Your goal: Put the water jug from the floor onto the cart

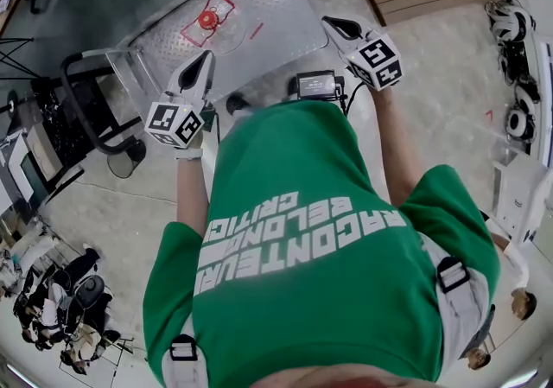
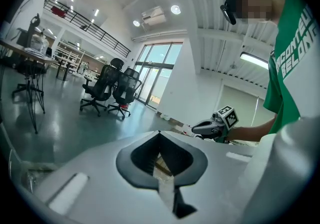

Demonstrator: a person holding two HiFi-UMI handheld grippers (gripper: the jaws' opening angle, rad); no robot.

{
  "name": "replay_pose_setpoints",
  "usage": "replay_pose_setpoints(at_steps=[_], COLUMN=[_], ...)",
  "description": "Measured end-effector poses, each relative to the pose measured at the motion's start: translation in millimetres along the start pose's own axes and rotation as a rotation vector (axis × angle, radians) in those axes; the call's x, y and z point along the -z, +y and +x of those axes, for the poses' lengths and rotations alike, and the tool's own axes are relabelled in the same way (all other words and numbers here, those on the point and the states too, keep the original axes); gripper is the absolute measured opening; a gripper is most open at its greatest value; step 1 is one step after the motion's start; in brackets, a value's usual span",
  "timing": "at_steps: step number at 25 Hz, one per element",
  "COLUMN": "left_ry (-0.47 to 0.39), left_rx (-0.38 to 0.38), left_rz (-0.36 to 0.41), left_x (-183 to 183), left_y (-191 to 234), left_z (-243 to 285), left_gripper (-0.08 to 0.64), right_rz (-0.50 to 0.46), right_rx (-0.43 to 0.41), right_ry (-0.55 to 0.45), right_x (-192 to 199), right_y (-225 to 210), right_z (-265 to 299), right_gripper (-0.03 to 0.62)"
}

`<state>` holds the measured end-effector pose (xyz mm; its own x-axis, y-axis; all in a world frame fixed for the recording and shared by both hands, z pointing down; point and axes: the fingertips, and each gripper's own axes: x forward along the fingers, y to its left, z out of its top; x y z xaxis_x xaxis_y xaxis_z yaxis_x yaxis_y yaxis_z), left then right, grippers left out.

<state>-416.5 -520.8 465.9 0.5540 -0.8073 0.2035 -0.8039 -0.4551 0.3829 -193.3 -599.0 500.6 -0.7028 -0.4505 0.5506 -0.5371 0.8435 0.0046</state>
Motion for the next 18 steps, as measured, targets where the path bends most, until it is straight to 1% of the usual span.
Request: replay_pose_setpoints(at_steps=[7, 18], left_ry=[0.015, 0.023], left_rx=[0.011, 0.015], left_rz=[0.017, 0.027], left_x=[2, 4], left_y=[-16, -24], left_z=[20, 23], left_gripper=[0.011, 0.011], right_rz=[0.000, 0.000], right_rx=[0.001, -0.001], right_ry=[-0.007, -0.010], right_x=[9, 13], right_y=[-11, -13], right_z=[-7, -14], right_gripper=[-0.008, -0.008])
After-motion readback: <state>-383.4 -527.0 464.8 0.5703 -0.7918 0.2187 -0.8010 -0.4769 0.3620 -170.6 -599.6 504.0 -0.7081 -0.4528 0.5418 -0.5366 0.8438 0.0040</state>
